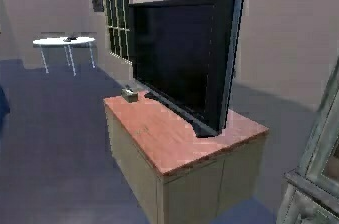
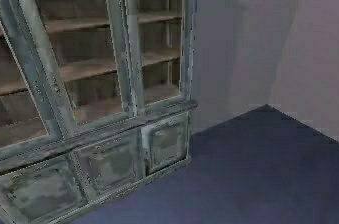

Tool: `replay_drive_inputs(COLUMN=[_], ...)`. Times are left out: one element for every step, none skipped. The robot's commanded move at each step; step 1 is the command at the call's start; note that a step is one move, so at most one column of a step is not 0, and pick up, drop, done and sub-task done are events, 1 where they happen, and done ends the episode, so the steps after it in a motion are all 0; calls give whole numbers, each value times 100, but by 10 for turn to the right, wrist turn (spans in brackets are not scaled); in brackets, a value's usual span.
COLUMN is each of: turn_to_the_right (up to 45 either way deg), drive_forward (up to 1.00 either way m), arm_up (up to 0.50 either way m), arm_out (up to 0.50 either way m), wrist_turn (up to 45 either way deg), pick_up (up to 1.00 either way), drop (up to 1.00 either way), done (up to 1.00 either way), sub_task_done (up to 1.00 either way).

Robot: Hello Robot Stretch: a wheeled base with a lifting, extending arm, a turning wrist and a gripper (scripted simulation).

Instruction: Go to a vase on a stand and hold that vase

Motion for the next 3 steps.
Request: replay_drive_inputs(turn_to_the_right=[-390,0,0], drive_forward=[0,55,100], arm_up=[0,0,0], arm_out=[0,0,0], wrist_turn=[0,0,0], pick_up=[0,0,0], drop=[0,0,0], done=[0,0,0], sub_task_done=[0,0,0])
